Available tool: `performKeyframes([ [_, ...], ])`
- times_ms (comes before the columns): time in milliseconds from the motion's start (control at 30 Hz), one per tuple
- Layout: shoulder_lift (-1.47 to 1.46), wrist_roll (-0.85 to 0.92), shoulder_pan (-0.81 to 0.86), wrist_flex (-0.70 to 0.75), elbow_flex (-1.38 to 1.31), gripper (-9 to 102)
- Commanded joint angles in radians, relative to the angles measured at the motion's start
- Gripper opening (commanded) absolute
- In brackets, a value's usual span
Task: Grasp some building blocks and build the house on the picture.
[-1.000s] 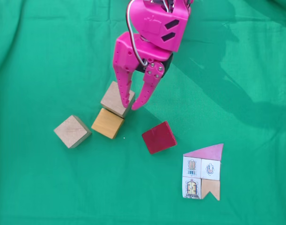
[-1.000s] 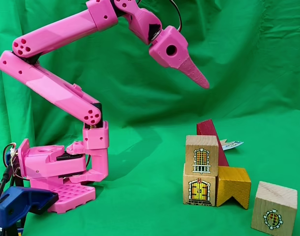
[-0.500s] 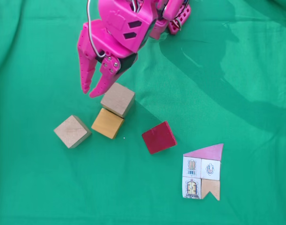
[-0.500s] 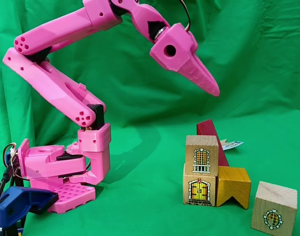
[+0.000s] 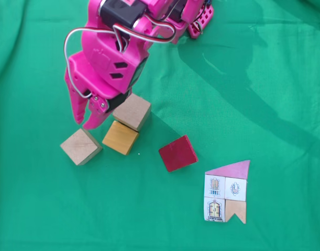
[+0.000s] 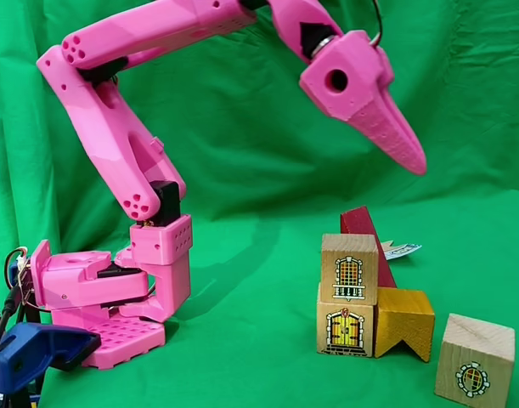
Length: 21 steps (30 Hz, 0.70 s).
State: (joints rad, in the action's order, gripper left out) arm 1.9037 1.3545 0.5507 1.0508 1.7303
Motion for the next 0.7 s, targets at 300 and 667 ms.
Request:
performKeyframes([
  [300, -0.288, 0.009, -0.008, -0.015, -0.238, 2],
  [667, -0.495, 0.009, -0.008, -0.014, -0.333, 2],
])
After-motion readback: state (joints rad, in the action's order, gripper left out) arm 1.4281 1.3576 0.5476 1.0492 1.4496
